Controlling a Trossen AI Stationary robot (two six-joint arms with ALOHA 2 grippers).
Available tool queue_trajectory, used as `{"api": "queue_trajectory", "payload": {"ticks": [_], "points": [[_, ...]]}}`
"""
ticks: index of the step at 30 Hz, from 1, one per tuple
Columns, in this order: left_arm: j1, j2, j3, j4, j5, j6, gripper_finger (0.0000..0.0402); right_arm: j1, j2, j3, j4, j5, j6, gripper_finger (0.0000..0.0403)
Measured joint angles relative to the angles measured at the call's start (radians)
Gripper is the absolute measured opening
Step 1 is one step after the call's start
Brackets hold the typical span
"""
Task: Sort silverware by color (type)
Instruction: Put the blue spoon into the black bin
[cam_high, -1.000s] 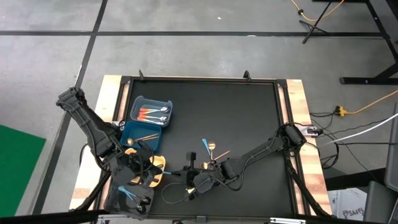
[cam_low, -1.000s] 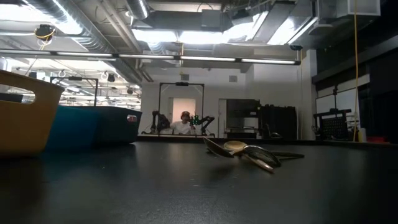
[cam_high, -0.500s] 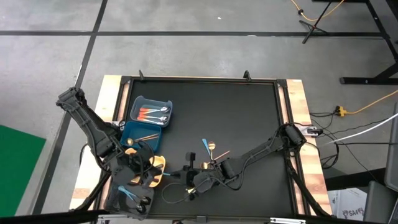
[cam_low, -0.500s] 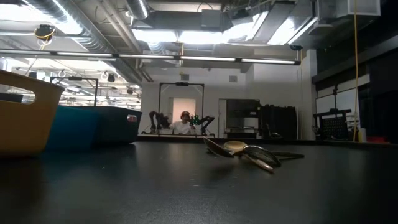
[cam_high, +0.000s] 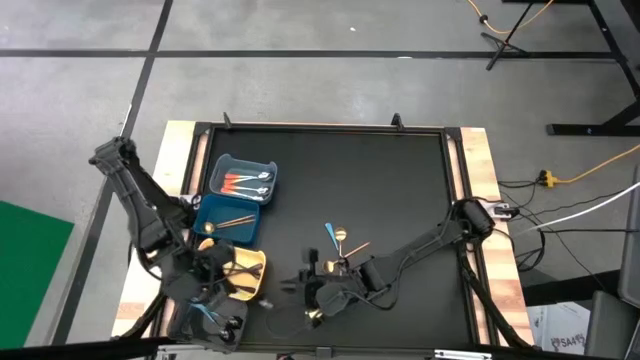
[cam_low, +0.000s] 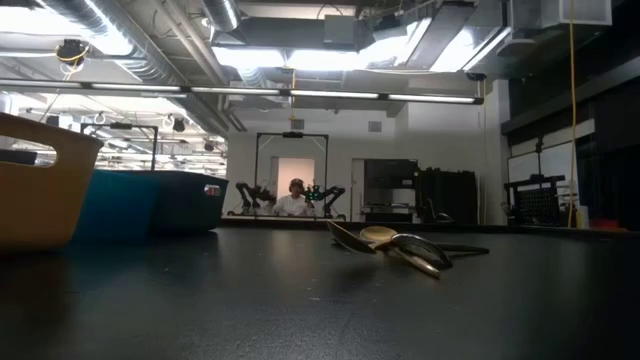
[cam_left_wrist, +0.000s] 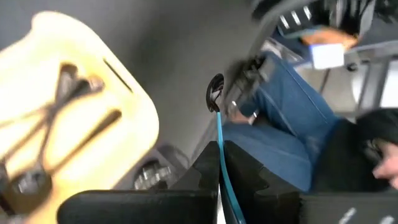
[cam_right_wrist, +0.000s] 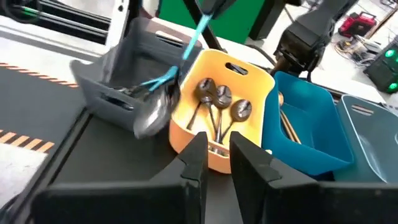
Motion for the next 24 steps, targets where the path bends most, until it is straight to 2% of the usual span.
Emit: {"api": "queue_trajectory", "payload": {"ticks": [9, 14, 19, 24], "points": [[-0.212, -0.041, 0.001, -0.005, 0.025, -0.273, 0.0005, 0.017, -0.038, 0.0, -0.08, 0.002, -0.001, 0.0056], [-0.318, -0.016, 0.001, -0.031, -0.017, -0.47, 0.0005, 0.017, -0.038, 0.0, -0.092, 0.002, -0.001, 0.0056], [-0.369, 0.035, 0.0, -0.067, -0.013, -0.597, 0.0005, 0.017, -0.038, 0.0, -0.099, 0.002, -0.001, 0.0056], [-0.393, 0.087, 0.0, -0.064, -0.018, -0.626, 0.0006, 0.017, -0.038, 0.0, -0.099, 0.003, -0.001, 0.0056]]}}
